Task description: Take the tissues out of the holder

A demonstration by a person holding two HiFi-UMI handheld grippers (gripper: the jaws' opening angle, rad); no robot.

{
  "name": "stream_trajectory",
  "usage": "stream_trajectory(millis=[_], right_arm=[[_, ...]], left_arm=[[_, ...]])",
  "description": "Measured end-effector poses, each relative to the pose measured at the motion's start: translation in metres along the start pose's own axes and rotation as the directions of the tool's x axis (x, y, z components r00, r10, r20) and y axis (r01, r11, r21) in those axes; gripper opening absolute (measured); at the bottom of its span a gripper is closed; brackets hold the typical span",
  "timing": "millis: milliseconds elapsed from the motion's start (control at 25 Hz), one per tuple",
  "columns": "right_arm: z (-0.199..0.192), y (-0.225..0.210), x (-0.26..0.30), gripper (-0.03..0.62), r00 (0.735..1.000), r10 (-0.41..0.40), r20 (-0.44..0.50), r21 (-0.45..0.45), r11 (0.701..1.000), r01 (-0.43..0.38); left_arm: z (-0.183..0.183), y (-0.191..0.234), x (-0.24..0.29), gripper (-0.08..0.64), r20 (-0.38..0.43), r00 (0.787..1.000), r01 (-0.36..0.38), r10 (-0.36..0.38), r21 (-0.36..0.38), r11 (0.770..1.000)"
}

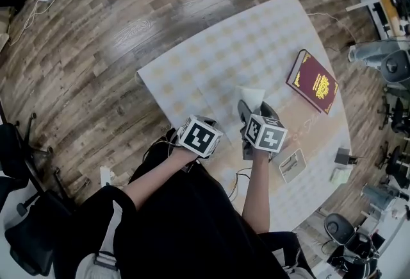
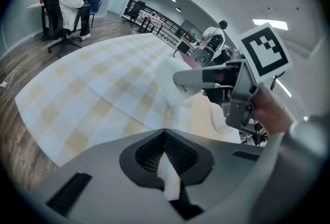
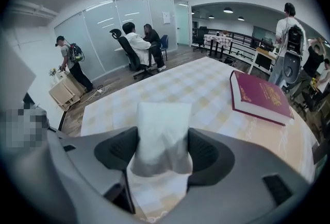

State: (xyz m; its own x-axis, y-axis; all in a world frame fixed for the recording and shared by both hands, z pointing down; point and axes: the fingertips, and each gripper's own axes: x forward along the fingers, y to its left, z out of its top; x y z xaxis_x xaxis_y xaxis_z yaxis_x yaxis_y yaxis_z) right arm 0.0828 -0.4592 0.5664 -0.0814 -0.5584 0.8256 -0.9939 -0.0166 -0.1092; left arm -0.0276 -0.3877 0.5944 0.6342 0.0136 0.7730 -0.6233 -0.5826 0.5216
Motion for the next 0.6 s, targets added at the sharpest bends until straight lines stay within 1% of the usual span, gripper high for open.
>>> stream_trajectory(millis=[120,320,480,600], right_arm=[[0.018,-0.008,0.013,0.319,1.0,0.002,-0.018,-0.015,1.0,-0.002],[0.019,0.011,0.03,0.319,1.0,-0.009,-0.028,-0.054,0.998,0.008],[0.025,0.011,0.041,0.319,0.999,-0.012,-0.043,-0.067,0.998,0.009],[0.027,0.01,0.048,0.319,0.998,-0.035,-0.061,-0.077,0.997,0.031]], left_arm=[[0.013,0.002,0.003,0.0,-0.009,1.0,0.001,-0.001,-0.016,1.0],[0.001,0.021,-0.009,0.0,0.014,1.0,-0.005,0.005,-0.039,0.999],[-0.003,0.027,-0.01,0.0,0.002,1.0,-0.006,0.006,-0.063,0.998],[-0.004,0.03,-0.013,0.0,-0.001,1.0,-0.007,0.007,-0.075,0.997]])
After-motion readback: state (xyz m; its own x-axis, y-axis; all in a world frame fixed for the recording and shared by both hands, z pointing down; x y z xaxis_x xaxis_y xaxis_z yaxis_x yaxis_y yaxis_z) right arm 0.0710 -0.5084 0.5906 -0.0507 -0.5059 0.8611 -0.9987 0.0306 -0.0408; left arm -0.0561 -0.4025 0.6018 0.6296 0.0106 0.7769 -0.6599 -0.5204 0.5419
